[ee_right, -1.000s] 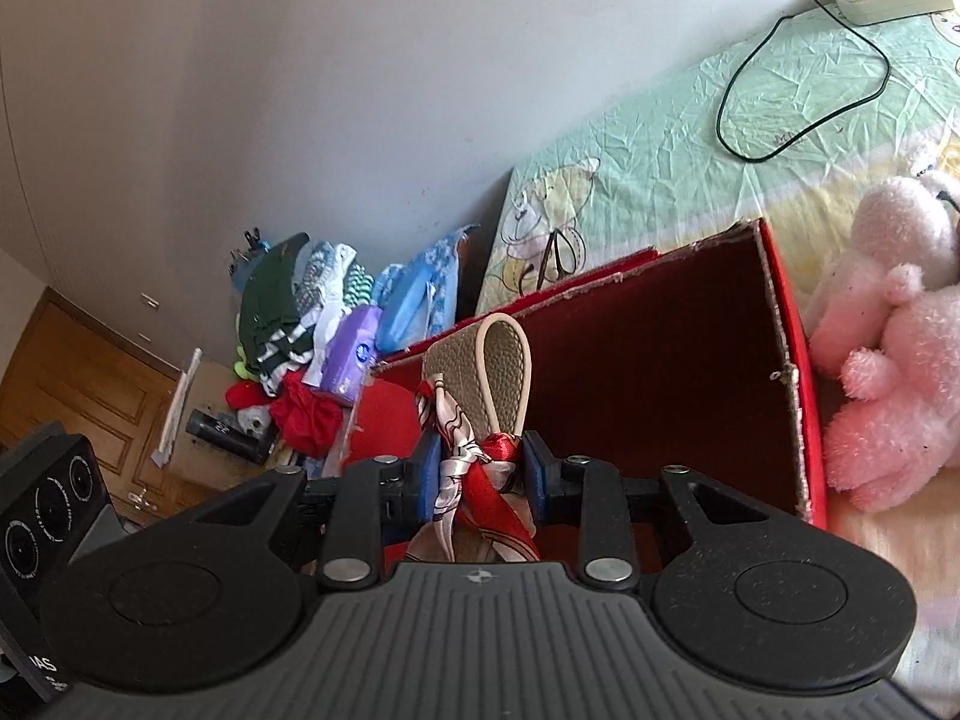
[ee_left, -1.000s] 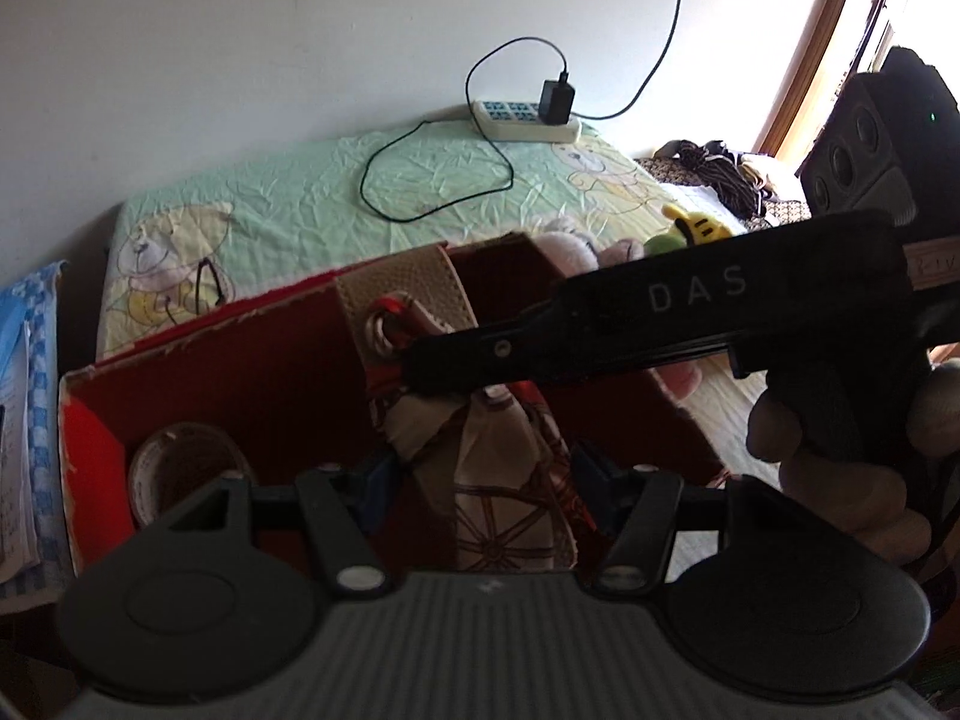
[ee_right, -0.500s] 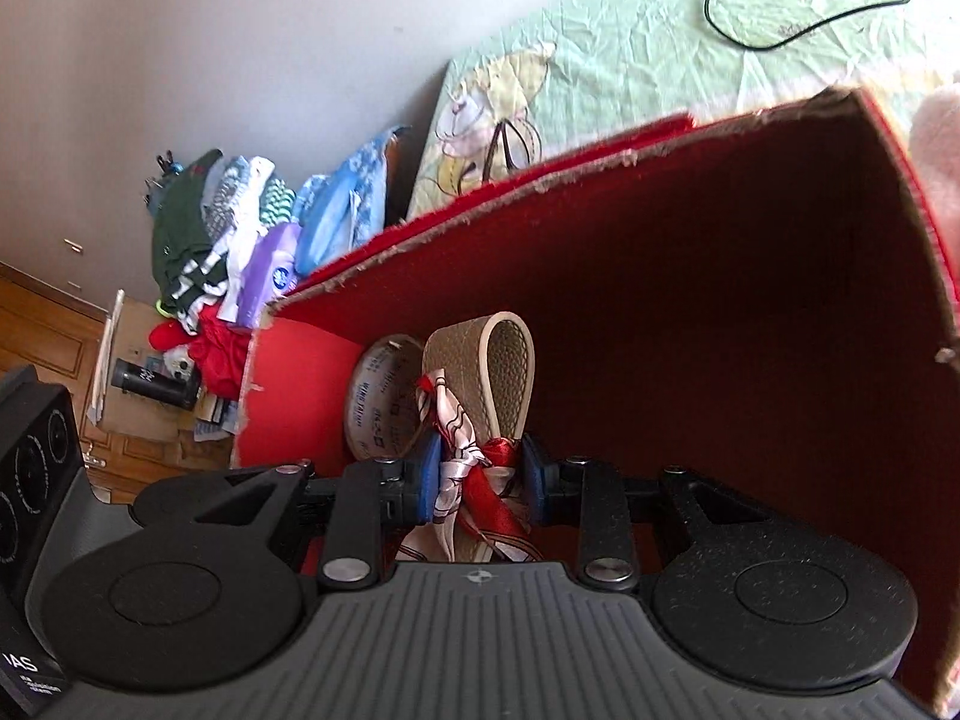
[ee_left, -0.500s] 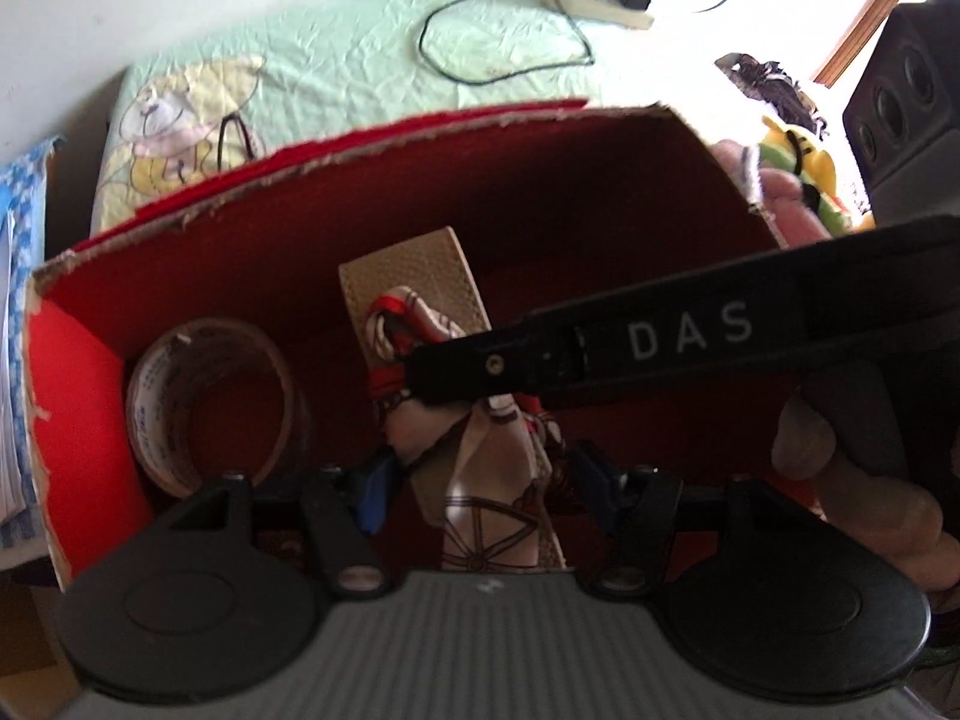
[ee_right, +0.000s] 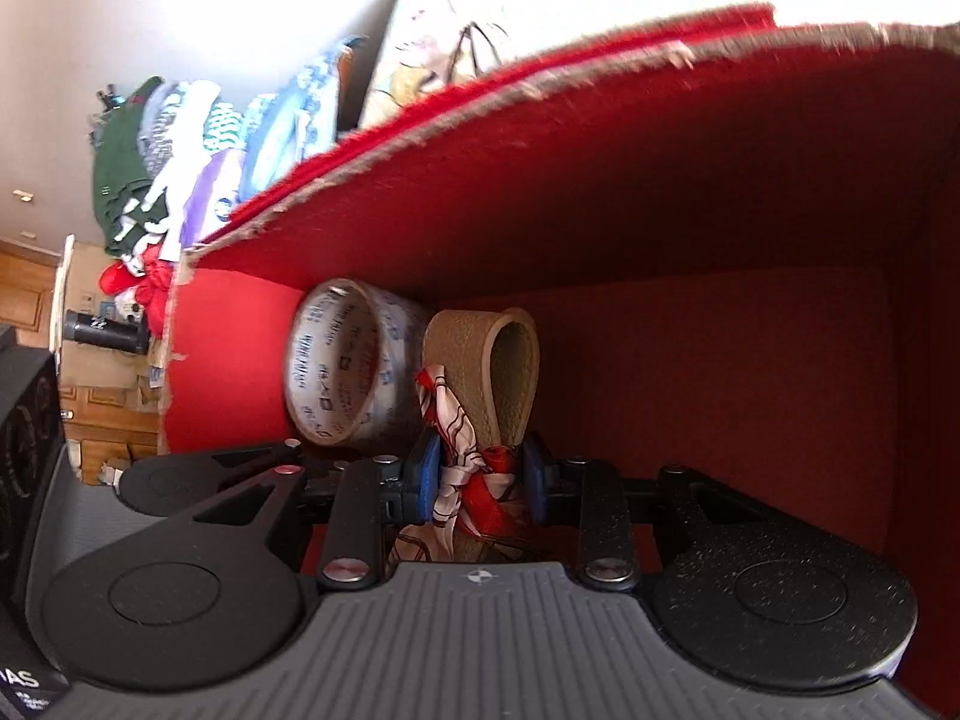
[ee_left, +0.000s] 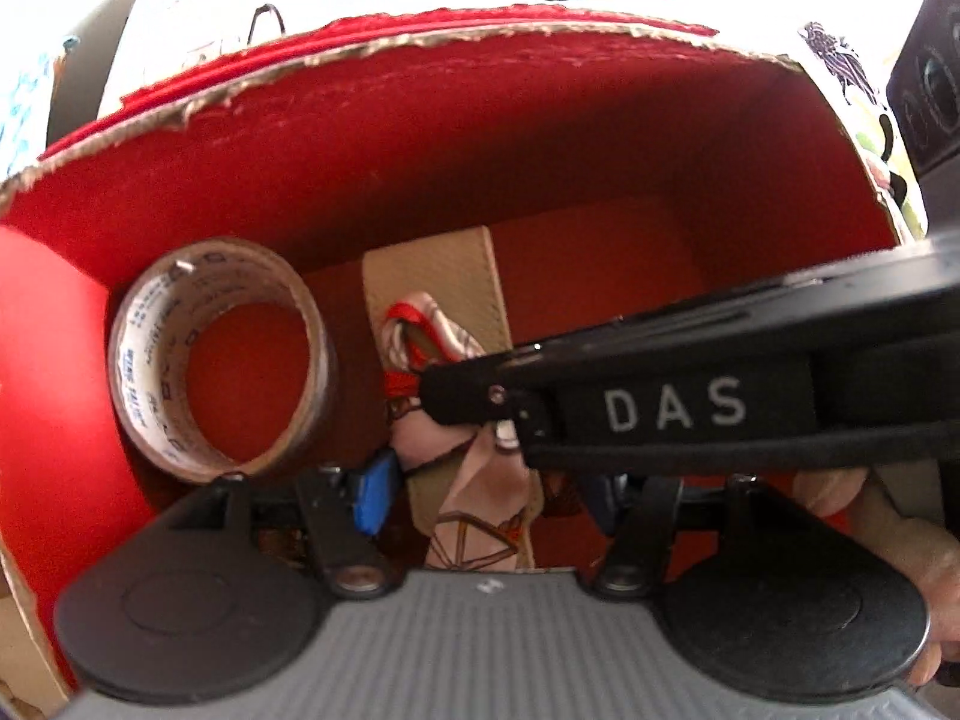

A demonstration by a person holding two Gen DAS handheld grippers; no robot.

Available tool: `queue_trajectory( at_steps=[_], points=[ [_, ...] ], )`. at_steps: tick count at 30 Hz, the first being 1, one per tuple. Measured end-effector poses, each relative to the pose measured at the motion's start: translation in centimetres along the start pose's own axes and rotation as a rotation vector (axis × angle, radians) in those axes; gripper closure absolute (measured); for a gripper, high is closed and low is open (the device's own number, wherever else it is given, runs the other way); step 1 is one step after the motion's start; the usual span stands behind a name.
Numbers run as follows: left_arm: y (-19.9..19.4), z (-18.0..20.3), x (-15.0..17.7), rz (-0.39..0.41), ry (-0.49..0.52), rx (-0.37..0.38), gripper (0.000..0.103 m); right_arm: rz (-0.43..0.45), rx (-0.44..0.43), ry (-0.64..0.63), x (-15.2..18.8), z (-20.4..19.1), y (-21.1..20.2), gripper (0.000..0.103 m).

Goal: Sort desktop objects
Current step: 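Carry the pouch with the right gripper over into the red box, then lower the pouch beside the tape roll and open the right gripper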

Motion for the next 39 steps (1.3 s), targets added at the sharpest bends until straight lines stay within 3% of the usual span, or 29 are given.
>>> queue_trajectory(
  at_steps=[8, 12, 21, 27, 31, 34, 36, 39],
  points=[
    [-0.1, -0.2, -0.2, 0.020, -0.023, 0.019, 0.037, 0.005, -0.006, 0.056, 0.6, 0.8, -0.4, 0.067],
    [-0.6, -0.4, -0.4, 0.054, -0.034, 0.028, 0.032, 0.055, -0.037, 0.111, 0.8, 1.7, -1.4, 0.066],
    [-1.6, -0.3, -0.5, 0.113, -0.051, 0.081, 0.029, 0.148, -0.009, 0.217, 1.1, 3.7, -3.4, 0.066],
    [-2.0, -0.2, -0.2, 0.143, -0.022, 0.098, 0.029, 0.119, 0.025, 0.247, 1.4, 4.4, -3.4, 0.067],
    [-2.4, 0.8, -1.8, 0.184, 0.019, 0.097, 0.029, 0.075, 0.044, 0.281, 1.6, 5.0, -3.1, 0.067],
    [-2.3, 1.1, -1.8, 0.184, 0.025, 0.107, 0.029, 0.034, 0.077, 0.251, 1.2, 4.7, -2.9, 0.067],
    [-3.3, 0.3, 0.0, 0.185, 0.036, 0.115, 0.029, 0.046, 0.111, 0.194, 0.4, 4.0, -3.1, 0.067],
    [-3.2, 0.1, -0.1, 0.195, 0.017, 0.091, 0.033, 0.049, 0.158, 0.131, -0.6, 3.7, -2.8, 0.067]
  ],
)
Point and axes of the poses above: each gripper's, at about its wrist camera, not at the fingertips, and y roughly the way its jaws point, z to its right, x to its underside, the point moved 7 cm from there along y, roughly the way its jaws point, and after that the axes turned 12 degrees about -y, right-handed, at the moved point
